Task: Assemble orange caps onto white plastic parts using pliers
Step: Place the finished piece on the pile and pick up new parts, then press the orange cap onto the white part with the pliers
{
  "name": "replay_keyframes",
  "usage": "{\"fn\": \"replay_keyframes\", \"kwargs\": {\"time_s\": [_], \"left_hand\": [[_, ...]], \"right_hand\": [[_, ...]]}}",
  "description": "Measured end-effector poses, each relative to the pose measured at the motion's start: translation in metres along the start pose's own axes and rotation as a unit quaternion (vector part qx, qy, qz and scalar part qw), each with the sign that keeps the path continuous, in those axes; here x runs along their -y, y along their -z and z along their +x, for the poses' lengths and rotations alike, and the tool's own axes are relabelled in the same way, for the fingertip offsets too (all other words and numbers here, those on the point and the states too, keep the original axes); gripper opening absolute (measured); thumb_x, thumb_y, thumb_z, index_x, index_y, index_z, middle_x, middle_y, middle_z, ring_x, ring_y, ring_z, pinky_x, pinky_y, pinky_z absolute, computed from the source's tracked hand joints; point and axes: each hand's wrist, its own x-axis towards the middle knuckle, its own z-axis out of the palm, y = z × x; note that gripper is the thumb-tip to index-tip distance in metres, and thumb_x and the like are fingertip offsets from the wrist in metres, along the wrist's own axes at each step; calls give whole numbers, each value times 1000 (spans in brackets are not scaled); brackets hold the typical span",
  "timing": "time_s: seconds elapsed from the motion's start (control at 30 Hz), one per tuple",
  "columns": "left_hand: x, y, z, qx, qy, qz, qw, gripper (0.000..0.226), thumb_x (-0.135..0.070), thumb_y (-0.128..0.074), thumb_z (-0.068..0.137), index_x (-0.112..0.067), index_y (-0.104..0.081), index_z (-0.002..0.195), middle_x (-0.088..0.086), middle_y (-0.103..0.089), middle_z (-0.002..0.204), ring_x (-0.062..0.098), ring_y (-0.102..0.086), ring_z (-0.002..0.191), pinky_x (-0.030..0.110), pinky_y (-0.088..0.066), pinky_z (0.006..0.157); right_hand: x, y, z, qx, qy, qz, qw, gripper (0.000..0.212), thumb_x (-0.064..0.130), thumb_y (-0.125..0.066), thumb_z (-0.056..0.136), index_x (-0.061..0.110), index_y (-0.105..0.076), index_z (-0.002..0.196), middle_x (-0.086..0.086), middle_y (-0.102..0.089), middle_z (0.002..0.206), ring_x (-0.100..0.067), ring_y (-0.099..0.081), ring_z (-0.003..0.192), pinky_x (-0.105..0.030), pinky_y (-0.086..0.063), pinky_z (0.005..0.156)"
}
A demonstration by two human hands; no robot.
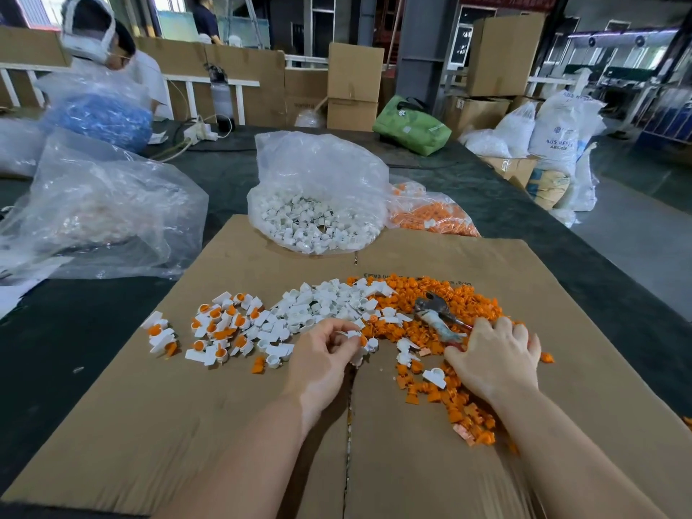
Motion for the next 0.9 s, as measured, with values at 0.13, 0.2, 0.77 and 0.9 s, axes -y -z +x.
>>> {"fn": "replay_keyframes", "kwargs": {"time_s": [0.13, 0.2, 0.77, 0.9], "left_hand": [[-4, 0, 2, -5, 32, -36, 999, 10, -14, -62, 90, -20, -65, 97, 1, -52, 67, 10, -56, 65, 23, -48, 69], [-8, 0, 4, -10, 66, -113, 991, 12, -8, -61, 89, -11, -64, 101, 5, -56, 70, 7, -58, 58, 18, -50, 61], [-24, 6, 19, -95, 137, -194, 967, 10, 1, -59, 89, -8, -64, 87, 9, -61, 72, 7, -55, 47, 15, -47, 45], [-25, 6, 18, -98, 143, -206, 963, 10, -1, -59, 89, -9, -63, 86, 8, -62, 74, 10, -54, 52, 17, -48, 48]], "right_hand": [[7, 14, -9, -45, 29, 49, 997, 37, 44, -46, 89, 10, -49, 105, -10, -53, 114, -27, -47, 107, -35, -38, 92], [15, 22, -16, -44, 72, 104, 991, 29, 40, -45, 90, 12, -48, 94, -6, -57, 100, -24, -51, 95, -33, -41, 81], [46, 52, -50, 357, 106, 438, 818, 25, 20, -45, 91, 12, -47, 67, -8, -54, 68, -24, -54, 69, -34, -40, 63], [50, 50, -49, 366, 115, 430, 817, 21, 16, -43, 88, 12, -43, 67, -5, -51, 62, -25, -50, 70, -37, -39, 63]]}}
